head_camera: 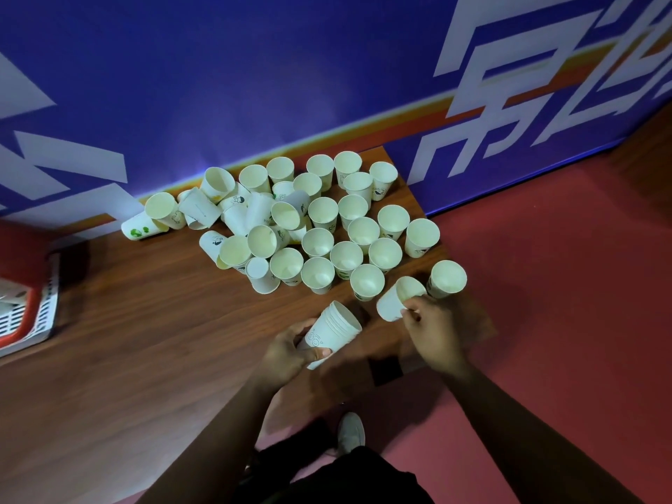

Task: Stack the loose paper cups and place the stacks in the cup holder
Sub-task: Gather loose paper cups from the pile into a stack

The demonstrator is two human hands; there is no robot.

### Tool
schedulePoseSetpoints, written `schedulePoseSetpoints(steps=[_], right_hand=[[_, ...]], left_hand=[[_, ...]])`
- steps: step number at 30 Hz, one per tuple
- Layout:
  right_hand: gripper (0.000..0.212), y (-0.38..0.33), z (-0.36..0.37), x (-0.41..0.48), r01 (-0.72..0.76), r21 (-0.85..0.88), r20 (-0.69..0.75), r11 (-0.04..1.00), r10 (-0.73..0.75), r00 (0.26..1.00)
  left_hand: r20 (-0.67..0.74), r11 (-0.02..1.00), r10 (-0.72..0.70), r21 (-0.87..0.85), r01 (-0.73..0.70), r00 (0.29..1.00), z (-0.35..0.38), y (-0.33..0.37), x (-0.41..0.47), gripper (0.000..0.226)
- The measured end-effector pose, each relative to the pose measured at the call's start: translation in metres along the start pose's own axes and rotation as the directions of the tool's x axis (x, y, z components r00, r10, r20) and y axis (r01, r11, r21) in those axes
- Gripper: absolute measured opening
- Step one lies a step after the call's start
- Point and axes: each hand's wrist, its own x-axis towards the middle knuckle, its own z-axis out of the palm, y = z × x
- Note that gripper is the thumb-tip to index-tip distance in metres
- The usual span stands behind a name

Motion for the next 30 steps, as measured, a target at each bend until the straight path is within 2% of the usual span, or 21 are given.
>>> schedulePoseSetpoints(steps=[2, 5, 8, 11, 13, 14, 16, 19, 21, 25, 28, 30], right_hand=[[0.008, -0.016, -0.013, 0.002, -0.097, 0.24, -0.023, 0.966, 0.105, 0.994], [0.008, -0.037, -0.025, 0.006, -0.199, 0.449, 0.095, 0.871, 0.174, 0.98], [0.008, -0.052, -0.022, 0.0, -0.247, 0.502, 0.25, 0.829, 0.134, 0.959], [0.011, -0.055, -0.014, -0.01, -0.28, 0.491, 0.384, 0.825, 0.083, 0.92], [0.011, -0.051, -0.017, -0.006, -0.315, 0.526, 0.403, 0.79, 0.094, 0.91], [0.012, -0.047, -0.02, -0.001, -0.301, 0.534, 0.358, 0.79, 0.112, 0.927], [0.014, -0.03, -0.025, 0.014, -0.228, 0.458, 0.171, 0.859, 0.166, 0.971], [0.025, 0.009, -0.03, 0.036, -0.188, 0.087, -0.058, 0.978, 0.194, 0.979], [0.036, 0.034, -0.03, 0.045, -0.244, -0.141, -0.049, 0.959, 0.239, 0.97], [0.031, 0.078, -0.014, 0.053, -0.259, -0.359, 0.088, 0.897, 0.309, 0.947], [0.027, 0.102, -0.002, 0.054, -0.242, -0.378, 0.085, 0.894, 0.293, 0.952], [0.012, 0.078, -0.016, 0.049, -0.228, -0.326, 0.024, 0.917, 0.249, 0.968]], left_hand=[[0.018, 1.0, -0.006, 0.026, 0.005, 1.0, 0.0, 0.002, 0.003, 0.053], [0.047, 0.999, -0.005, 0.046, 0.003, 0.999, 0.006, 0.008, 0.009, 0.059], [0.107, 0.999, 0.031, 0.01, -0.032, 0.994, 0.015, 0.017, 0.014, 0.059], [0.105, 0.998, 0.055, -0.01, -0.054, 0.993, 0.016, 0.022, 0.018, 0.068], [0.085, 0.999, 0.047, 0.004, -0.048, 0.995, 0.013, 0.025, 0.019, 0.065], [0.077, 0.999, 0.047, 0.01, -0.048, 0.996, 0.012, 0.025, 0.02, 0.061], [0.063, 0.998, 0.055, 0.017, -0.056, 0.996, 0.011, 0.026, 0.02, 0.055], [0.042, 0.998, 0.058, 0.016, -0.059, 0.997, 0.012, 0.028, 0.018, 0.051], [0.037, 0.998, 0.057, 0.008, -0.057, 0.998, 0.014, 0.029, 0.016, 0.051], [0.034, 0.998, 0.054, -0.01, -0.054, 0.998, 0.015, 0.027, 0.015, 0.053], [0.024, 0.998, 0.05, -0.029, -0.049, 0.998, 0.013, 0.026, 0.016, 0.054], [0.019, 0.998, 0.044, -0.047, -0.043, 0.999, 0.01, 0.026, 0.016, 0.055]])
